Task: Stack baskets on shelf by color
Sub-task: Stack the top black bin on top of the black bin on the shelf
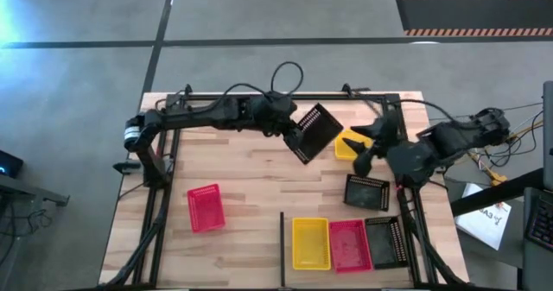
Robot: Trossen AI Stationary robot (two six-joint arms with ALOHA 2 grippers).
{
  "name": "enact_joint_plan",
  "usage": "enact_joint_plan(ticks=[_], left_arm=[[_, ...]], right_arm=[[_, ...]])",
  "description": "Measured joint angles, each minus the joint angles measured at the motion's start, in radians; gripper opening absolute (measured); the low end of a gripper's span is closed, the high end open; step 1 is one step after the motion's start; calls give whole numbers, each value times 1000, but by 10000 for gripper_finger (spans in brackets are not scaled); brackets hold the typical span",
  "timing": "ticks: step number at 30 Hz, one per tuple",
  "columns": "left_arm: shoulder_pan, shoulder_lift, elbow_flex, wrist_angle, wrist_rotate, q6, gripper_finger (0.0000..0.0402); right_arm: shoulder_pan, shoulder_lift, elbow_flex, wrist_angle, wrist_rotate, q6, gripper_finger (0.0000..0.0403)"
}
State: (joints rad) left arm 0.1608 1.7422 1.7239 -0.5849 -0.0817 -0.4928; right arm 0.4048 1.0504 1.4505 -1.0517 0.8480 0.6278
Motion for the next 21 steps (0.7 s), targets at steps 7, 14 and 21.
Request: enact_joint_plan(ticks=[7,14,21], left_arm=[[-29,49,-1,1,-4,-2,0],[-45,59,-1,3,-4,-2,0],[-67,59,-1,29,-3,-1,0]], right_arm=[[-114,128,81,-40,10,-26,180],[-218,238,135,-234,-126,106,179],[-252,293,135,-279,-180,132,139]])
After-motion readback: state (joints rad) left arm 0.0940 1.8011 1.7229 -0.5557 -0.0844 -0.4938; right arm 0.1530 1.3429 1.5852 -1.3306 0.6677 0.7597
